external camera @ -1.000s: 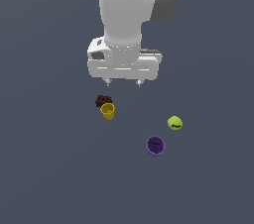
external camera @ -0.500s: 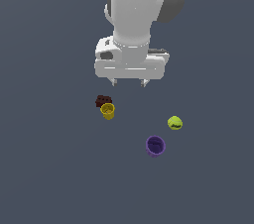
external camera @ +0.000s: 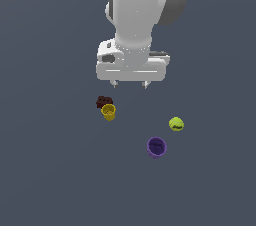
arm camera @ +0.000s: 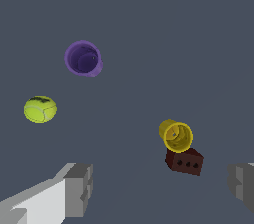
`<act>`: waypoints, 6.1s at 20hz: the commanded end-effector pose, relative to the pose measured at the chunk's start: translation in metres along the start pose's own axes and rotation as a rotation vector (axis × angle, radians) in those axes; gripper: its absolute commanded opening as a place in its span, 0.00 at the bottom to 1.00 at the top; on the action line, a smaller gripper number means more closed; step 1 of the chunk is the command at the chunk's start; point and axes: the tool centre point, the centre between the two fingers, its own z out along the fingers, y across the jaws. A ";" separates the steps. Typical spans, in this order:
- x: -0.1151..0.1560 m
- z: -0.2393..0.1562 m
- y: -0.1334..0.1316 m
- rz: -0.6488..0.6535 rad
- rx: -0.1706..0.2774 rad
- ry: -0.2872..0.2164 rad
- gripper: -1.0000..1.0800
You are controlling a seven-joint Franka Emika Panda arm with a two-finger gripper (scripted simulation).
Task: Pick up a designated object from a clutter of objects.
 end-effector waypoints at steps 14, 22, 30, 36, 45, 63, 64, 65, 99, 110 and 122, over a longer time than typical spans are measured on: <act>-0.007 0.096 0.050 -0.118 0.009 0.007 0.96; -0.028 0.160 0.082 -0.204 0.019 0.015 0.96; -0.043 0.192 0.096 -0.249 0.025 0.021 0.96; -0.046 0.196 0.098 -0.255 0.026 0.021 0.96; -0.047 0.220 0.098 -0.256 0.026 0.021 0.96; -0.046 0.247 0.097 -0.257 0.026 0.022 0.00; -0.046 0.247 0.097 -0.257 0.026 0.022 0.00; -0.046 0.247 0.097 -0.257 0.026 0.022 0.00; -0.013 0.025 0.190 -0.258 0.028 0.024 0.00; 0.004 -0.068 0.231 -0.258 0.027 0.023 0.00; 0.015 -0.112 0.251 -0.257 0.026 0.022 0.00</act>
